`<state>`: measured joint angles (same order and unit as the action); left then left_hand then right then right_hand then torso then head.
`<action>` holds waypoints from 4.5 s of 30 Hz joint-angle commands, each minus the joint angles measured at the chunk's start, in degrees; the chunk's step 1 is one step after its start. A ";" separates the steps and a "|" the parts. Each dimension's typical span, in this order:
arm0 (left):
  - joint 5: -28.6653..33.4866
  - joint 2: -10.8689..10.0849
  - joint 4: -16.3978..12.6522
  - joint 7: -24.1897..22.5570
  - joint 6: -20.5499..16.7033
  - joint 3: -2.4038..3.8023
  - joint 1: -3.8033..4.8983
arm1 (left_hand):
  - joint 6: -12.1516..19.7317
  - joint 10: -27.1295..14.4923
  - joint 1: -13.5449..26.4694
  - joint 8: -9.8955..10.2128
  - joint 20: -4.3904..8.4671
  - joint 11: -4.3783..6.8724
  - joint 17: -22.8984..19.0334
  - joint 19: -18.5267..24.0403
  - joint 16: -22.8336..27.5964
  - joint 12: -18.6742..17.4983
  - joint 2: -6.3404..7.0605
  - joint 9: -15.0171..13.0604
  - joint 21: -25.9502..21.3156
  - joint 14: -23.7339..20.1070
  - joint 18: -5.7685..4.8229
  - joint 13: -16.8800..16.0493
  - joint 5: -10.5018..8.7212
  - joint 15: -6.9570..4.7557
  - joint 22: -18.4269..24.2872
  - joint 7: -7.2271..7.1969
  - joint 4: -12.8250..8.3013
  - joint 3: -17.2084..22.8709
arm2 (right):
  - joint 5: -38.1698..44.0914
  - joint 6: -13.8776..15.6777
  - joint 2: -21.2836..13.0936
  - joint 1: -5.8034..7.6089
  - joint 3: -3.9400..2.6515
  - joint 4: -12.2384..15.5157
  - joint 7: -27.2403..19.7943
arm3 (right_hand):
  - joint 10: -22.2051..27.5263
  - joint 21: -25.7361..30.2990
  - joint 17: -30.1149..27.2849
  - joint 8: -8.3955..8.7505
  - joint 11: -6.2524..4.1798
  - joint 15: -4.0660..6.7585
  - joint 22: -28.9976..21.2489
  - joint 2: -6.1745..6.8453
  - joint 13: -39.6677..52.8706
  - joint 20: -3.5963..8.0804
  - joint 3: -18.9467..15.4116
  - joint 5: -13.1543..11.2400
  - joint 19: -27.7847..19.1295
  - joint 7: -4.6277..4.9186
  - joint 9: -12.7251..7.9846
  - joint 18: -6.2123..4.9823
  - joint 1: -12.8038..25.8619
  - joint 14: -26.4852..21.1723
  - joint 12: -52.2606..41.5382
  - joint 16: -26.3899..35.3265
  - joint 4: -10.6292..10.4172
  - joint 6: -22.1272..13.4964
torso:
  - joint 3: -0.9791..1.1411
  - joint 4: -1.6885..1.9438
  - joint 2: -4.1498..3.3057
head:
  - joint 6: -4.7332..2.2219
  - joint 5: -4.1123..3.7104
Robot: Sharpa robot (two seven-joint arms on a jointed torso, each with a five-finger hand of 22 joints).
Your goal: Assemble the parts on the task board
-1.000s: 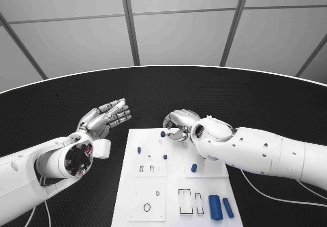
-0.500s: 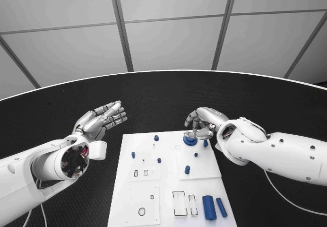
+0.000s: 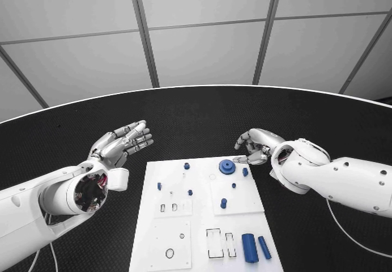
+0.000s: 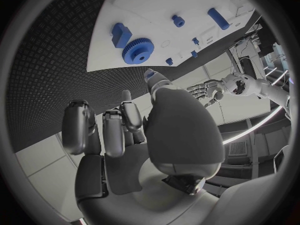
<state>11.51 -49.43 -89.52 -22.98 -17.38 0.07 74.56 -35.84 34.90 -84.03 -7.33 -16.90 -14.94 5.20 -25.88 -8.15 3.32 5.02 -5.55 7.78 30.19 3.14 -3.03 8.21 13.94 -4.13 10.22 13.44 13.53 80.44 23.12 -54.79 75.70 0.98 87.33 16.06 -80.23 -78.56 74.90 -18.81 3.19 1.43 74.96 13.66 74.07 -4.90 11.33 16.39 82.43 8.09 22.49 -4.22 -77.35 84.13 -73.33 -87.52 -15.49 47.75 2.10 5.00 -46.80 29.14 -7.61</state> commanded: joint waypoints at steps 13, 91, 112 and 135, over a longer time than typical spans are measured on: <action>0.00 -0.21 -0.24 0.01 0.00 0.00 0.00 | 0.53 -0.49 -0.34 0.33 0.07 -0.11 -0.05 0.04 0.27 -0.38 -0.08 0.08 0.20 -0.46 0.55 0.08 -0.31 -0.09 0.10 6.74 -0.14 0.29 | -0.07 -2.53 2.84 -0.08 0.54 -2.02 0.57 | -3.45 -1.68 11.00 -1.26 0.45 -0.84 2.99 -1.05 6.79 -0.42 -3.98 0.52 1.23 0.46 0.11 1.13 -2.46 5.08 -7.11 -1.04 -1.05 -1.83 | -0.30 0.12 -0.24 | 0.32 -0.34; -0.01 -0.65 -0.53 0.40 0.13 0.00 0.01 | 1.11 -1.32 -0.26 0.62 0.07 -0.17 -0.19 0.13 0.55 -0.44 -0.04 0.22 0.13 -1.03 0.55 0.13 -0.32 -0.01 0.22 6.77 -0.45 0.57 | 4.20 -2.52 5.37 -1.81 1.42 -1.99 1.57 | -7.22 -4.44 13.48 -2.94 -0.34 -0.29 6.81 -2.97 12.73 -0.06 8.37 -1.52 2.79 -0.50 -1.41 1.89 -7.29 5.54 -13.39 -1.99 -0.38 3.97 | -0.29 -0.03 -0.05 | 1.72 0.57; -0.01 -0.13 -0.06 0.48 0.21 0.00 0.01 | 1.14 -1.30 -0.27 0.65 0.07 -0.18 -0.18 0.12 0.54 -0.44 -0.08 0.23 0.14 -0.98 0.55 0.12 -0.31 -0.01 0.22 6.77 -0.49 0.63 | 7.36 2.25 7.01 -1.71 1.21 4.57 -0.22 | -7.64 -4.87 13.65 -2.43 -0.78 0.13 7.46 -1.79 13.19 0.36 12.55 -0.48 3.09 -0.96 -1.44 2.04 -5.74 5.58 -13.85 -2.05 0.48 5.47 | -0.51 0.06 -0.03 | 1.52 0.98; -0.01 0.36 0.33 0.72 0.68 0.00 0.01 | 1.17 -1.39 -0.35 0.70 0.08 -0.18 -0.18 -0.02 0.56 -0.42 -0.21 0.25 0.18 -0.95 0.56 0.12 -0.30 0.01 0.23 6.77 -0.61 0.83 | 8.65 -1.11 20.28 -1.65 1.21 -4.03 -1.76 | -7.47 -4.90 13.80 -1.81 -0.65 0.05 7.57 -1.50 13.02 0.36 14.22 -0.42 3.12 -0.79 -1.48 2.06 -4.98 5.61 -13.66 -2.10 1.29 5.28 | -0.44 0.09 -0.28 | 1.49 1.92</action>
<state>11.50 -49.07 -89.19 -22.26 -16.71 0.07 74.57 -35.22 33.99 -84.03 -6.89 -16.90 -15.04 5.07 -25.89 -7.94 3.10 5.02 -5.34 7.78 29.48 3.14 -2.97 8.21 14.05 -3.98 10.01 12.88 14.09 89.09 22.09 -34.90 74.06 2.19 83.50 14.31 -83.99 -83.25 74.93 -20.52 2.81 1.26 74.91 12.50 74.93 -4.80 25.10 15.89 83.95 8.00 20.75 -2.65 -82.81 83.96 -86.85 -89.28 -14.24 51.00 1.61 5.08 -46.99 30.60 -5.73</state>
